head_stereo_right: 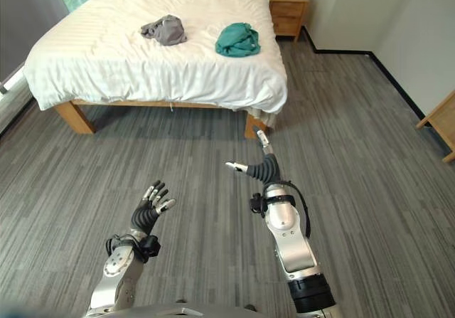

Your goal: Pick up bed clothes into laundry basket.

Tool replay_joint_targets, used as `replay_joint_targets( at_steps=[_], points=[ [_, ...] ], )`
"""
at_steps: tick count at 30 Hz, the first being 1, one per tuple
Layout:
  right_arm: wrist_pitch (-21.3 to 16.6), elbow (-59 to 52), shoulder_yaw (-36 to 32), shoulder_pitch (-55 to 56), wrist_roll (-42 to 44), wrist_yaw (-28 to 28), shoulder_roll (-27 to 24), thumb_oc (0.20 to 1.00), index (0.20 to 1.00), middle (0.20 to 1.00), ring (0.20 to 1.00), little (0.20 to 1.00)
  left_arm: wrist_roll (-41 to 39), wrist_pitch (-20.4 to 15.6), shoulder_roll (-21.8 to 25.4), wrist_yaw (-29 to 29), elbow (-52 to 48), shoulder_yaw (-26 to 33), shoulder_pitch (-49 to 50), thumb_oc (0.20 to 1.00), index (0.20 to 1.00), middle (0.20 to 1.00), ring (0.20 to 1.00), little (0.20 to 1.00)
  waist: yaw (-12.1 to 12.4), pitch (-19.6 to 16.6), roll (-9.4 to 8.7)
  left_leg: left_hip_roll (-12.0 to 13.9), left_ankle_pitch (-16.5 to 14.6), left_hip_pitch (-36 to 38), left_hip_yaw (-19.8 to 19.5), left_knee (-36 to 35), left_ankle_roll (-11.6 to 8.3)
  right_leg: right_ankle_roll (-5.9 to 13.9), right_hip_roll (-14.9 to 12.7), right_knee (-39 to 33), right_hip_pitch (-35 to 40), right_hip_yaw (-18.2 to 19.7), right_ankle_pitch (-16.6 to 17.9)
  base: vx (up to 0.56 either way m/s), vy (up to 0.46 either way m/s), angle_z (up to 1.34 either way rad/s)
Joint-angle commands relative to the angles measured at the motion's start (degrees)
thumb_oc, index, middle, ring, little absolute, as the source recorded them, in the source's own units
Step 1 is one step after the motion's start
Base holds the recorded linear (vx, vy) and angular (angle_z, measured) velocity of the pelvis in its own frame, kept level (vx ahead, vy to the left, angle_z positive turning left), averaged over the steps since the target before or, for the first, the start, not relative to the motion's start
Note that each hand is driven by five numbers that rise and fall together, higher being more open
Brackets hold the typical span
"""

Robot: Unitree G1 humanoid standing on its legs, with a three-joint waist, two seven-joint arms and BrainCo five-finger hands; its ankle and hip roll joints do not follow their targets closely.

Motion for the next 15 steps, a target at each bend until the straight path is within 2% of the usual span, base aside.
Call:
replay_joint_targets(
  at_steps=[1,7,9,10,11,12,14,15],
  points=[
    [-4.3,0.2,1.8,-2.0,-1.5,-0.2,2.1,1.0,1.0,1.0,1.0,1.0,0.7,-5.0,0.1,1.0,-2.3,0.6,-2.2,1.0,1.0,1.0,1.0,1.0,0.7,-1.9,-0.88,-1.0,0.4,1.0,0.4,0.3,-1.2,-3.0,1.3,-2.4,-2.2,1.9,6.5,0.04,-0.023,0.01],
    [-3.9,3.7,5.1,-0.9,-1.7,2.1,2.0,1.0,1.0,1.0,1.0,1.0,0.2,-4.1,-1.5,1.3,-1.2,-0.6,-1.8,1.0,1.0,1.0,1.0,1.0,0.6,-1.8,-0.54,-2.0,-1.7,5.7,0.4,0.3,-2.03,-3.49,1.6,-2.4,1.1,-0.3,4.4,0.18,-0.075,0.15],
    [-3.9,5.1,5.7,-1.4,-1.6,2.4,1.7,1.0,1.0,1.0,1.0,1.0,0.6,-4.5,-1.5,2.0,-1.2,-0.6,-2.3,1.0,1.0,1.0,1.0,1.0,0.8,-0.2,-2.13,-2.7,-4.3,3.6,0.9,8.6,-2.82,-3.6,0.1,-2.4,2.1,-0.8,4.6,0.12,-0.133,0.03],
    [-3.9,6.1,6.2,-2.1,-1.9,2.1,1.3,1.0,1.0,1.0,1.0,1.0,0.7,-4.4,-1.8,2.7,-1.5,-0.2,-2.5,1.0,1.0,1.0,1.0,1.0,1.0,1.2,-3.63,-2.7,-5.4,-1.8,0.9,20.6,-3.88,-3.32,-1.5,-2.4,2.9,-1.6,4.4,0.06,-0.105,0.02],
    [-3.9,6.2,6.1,-2.2,-1.9,2.1,1.4,1.0,1.0,1.0,1.0,1.0,0.7,-4.4,-1.7,2.7,-1.5,-0.2,-2.6,1.0,1.0,1.0,1.0,1.0,0.8,1.2,-3.58,-2.5,-5.9,-2.8,0.7,22.0,-3.85,-3.3,-1.4,-2.4,2.7,-1.8,4.3,0.08,-0.09,0.14],
    [-4.0,7.6,6.2,-2.8,-2.0,1.8,1.2,1.0,1.0,1.0,1.0,1.0,0.6,-4.8,-2.1,3.3,-1.4,0.1,-3.6,1.0,1.0,1.0,1.0,1.0,1.0,2.1,-4.72,-1.8,-4.2,-9.0,1.5,30.4,-5.31,-3.15,-2.6,-2.4,3.3,-3.1,3.6,0.09,-0.03,0.17],
    [-4.3,8.8,6.1,-3.4,-1.4,2.2,1.4,1.0,1.0,1.0,1.0,1.0,0.5,-5.4,-2.3,3.5,-0.9,0.7,-4.7,1.0,1.0,1.0,1.0,1.0,1.1,1.8,-4.25,-0.5,-5.3,-14.1,3.6,27.6,-3.79,-3.03,-1.8,-2.4,3.8,-4.1,1.8,0.16,-0.007,0.37],
    [-4.3,8.9,6.1,-3.5,-1.3,2.3,1.4,1.0,1.0,1.0,1.0,1.0,0.5,-5.5,-2.3,3.5,-0.8,0.8,-4.8,1.0,1.0,1.0,1.0,1.0,1.1,1.6,-4.33,-0.7,-5.3,-14.1,3.7,27.3,-3.73,-2.98,-1.9,-2.4,3.7,-4.1,1.7,0.22,0.047,0.38]
  ],
)
